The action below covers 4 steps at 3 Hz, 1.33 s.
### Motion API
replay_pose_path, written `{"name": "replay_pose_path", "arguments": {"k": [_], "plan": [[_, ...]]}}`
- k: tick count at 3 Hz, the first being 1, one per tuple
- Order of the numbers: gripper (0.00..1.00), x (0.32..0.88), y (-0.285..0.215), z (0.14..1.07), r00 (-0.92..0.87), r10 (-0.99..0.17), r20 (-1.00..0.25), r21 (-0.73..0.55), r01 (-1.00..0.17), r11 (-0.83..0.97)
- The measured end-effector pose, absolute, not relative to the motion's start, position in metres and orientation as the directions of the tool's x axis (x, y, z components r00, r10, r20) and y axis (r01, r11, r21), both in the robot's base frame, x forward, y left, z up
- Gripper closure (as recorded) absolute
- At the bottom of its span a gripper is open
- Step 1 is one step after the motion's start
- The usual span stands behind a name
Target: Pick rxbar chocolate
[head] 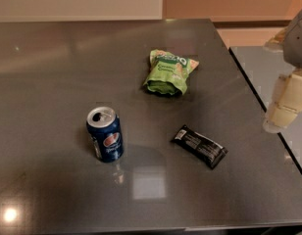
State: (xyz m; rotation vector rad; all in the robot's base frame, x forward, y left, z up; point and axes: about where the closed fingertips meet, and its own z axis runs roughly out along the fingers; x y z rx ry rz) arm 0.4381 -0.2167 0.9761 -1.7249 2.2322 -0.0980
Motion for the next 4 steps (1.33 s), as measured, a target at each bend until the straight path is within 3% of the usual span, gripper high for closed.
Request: {"name": "replay_pose_path", "arguments": {"k": [4], "plan": [[0.0,0.435,-0.168,0.919,-0.249,-0.928,-0.277,-0.161,-0.94,0.301]]}}
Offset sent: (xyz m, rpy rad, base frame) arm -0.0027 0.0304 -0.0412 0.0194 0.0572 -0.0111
